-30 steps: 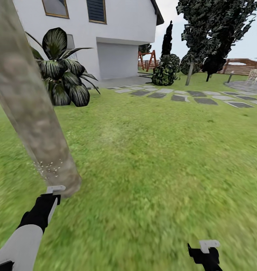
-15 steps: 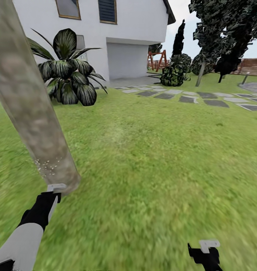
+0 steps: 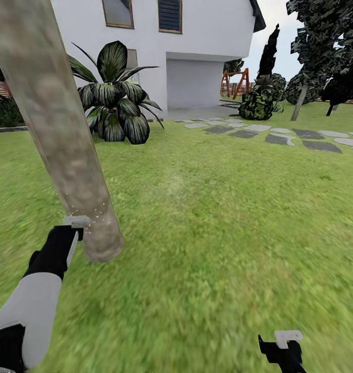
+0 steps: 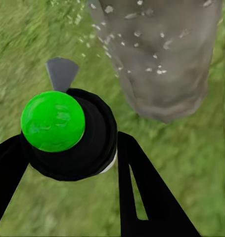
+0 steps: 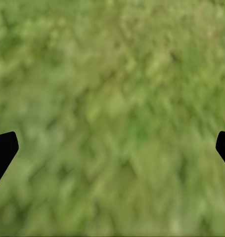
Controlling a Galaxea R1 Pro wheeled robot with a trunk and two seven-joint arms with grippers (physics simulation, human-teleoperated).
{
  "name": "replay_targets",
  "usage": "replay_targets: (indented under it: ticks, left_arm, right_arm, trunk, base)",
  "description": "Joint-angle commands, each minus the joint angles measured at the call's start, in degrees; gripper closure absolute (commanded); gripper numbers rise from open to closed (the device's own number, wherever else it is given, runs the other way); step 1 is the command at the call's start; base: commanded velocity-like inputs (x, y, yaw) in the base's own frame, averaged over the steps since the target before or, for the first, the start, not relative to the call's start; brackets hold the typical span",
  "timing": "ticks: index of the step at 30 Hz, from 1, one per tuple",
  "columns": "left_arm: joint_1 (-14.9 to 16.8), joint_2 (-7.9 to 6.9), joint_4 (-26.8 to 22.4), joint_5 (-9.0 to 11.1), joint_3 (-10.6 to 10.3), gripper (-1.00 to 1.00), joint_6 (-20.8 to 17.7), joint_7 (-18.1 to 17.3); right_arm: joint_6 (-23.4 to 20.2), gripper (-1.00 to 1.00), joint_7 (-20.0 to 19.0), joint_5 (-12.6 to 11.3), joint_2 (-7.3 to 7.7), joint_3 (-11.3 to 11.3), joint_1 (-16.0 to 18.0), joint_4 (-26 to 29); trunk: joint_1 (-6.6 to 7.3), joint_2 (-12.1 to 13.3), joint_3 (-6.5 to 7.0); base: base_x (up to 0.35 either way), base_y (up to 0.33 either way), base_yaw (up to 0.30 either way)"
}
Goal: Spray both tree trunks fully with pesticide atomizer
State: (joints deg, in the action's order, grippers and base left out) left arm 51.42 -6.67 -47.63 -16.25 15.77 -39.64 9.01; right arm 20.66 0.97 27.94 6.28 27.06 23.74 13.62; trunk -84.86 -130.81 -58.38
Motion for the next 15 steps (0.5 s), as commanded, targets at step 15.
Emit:
replay_targets:
  ticks: [15]
  left_arm:
    - [0.4,0.25,-0.4,-0.5,-2.9,1.0,-3.1,-6.8]
  right_arm:
    - [0.1,-1.0,0.0,0.0,0.13,0.0,0.0,0.0]
  trunk:
    - [0.0,0.0,0.0]
  base:
    - [0.132,-0.1,0.001]
